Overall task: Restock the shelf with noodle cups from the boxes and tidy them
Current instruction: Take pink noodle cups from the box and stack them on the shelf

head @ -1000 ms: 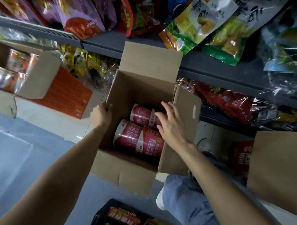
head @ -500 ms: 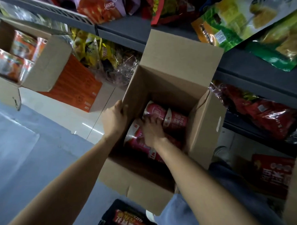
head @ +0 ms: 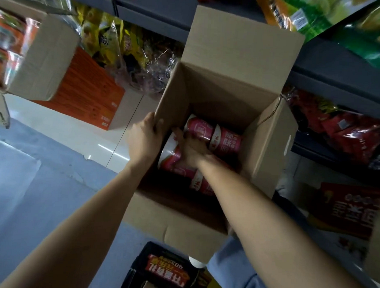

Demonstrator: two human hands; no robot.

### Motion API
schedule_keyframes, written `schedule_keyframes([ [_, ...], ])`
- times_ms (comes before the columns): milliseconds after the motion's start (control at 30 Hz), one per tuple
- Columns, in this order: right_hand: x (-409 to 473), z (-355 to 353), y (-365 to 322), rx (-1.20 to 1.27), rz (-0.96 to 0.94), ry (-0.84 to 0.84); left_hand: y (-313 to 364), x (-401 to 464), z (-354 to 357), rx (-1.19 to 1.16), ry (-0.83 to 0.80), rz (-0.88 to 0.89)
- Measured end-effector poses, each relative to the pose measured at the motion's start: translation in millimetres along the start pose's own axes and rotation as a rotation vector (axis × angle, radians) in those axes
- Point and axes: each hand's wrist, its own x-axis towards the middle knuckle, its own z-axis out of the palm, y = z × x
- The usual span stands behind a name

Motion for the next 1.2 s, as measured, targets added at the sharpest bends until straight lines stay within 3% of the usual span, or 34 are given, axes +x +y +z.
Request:
schedule_keyframes([
  [100, -30.9, -29.1, -14.5, -0.031, 0.015, 0.153, -1.8, 0.6, -4.0, -0.070, -0.051, -0.024],
  [233, -88.0, -74.6, -16.1, 0.044, -0.003, 0.369, -14.7, -10.9, -17.6, -0.309, -0.245, -0.128],
  [367, -140.2, -95.7, -4.4, 0.314, 0.054, 0.527, -39.0, -90.9, -47.1, -0.200, 0.009, -0.271],
  [400, -149.7, -96.6, -3.4, 0.364, 0.070, 0.557, -44.2, -113.3, -53.4, -0.220, -0.042, -0.358],
  [500, -168.0, -91.8, -4.8, 0.453, 0.070, 0.618, -49.7, -147.2, -54.1, -0.430, -0.490, -0.696],
  [567, -174.2, -89.0, -7.8, 0.479, 0.057, 0.632, -42.3, -142.2, -44.5, -0.645, -0.568, -0.786],
  [700, -181.2, -91.6, -9.5, 0.535, 0.015, 0.680, -41.4, -108.3, -21.9, -0.598, -0.399, -0.679],
  [900, -185.3, -106.1, -8.6, 0.595, -0.047, 0.768, -65.6, -78.6, -52.6, -0.367, -0.131, -0.647],
  [967, -187.6, -108.3, -13.7, 0.620, -0.054, 0.779, -69.4, -73.3, -57.9, -0.401, -0.066, -0.641],
  [1100, -196.2, -110.9, -27.7, 0.711, -0.053, 0.772, -70.0, -71.7, -82.8, -0.642, -0.165, -0.587],
  [1200, -212.2, -117.5, -43.8, 0.750, -0.049, 0.794, -54.9, -73.9, -126.9, -0.667, -0.227, -0.481],
])
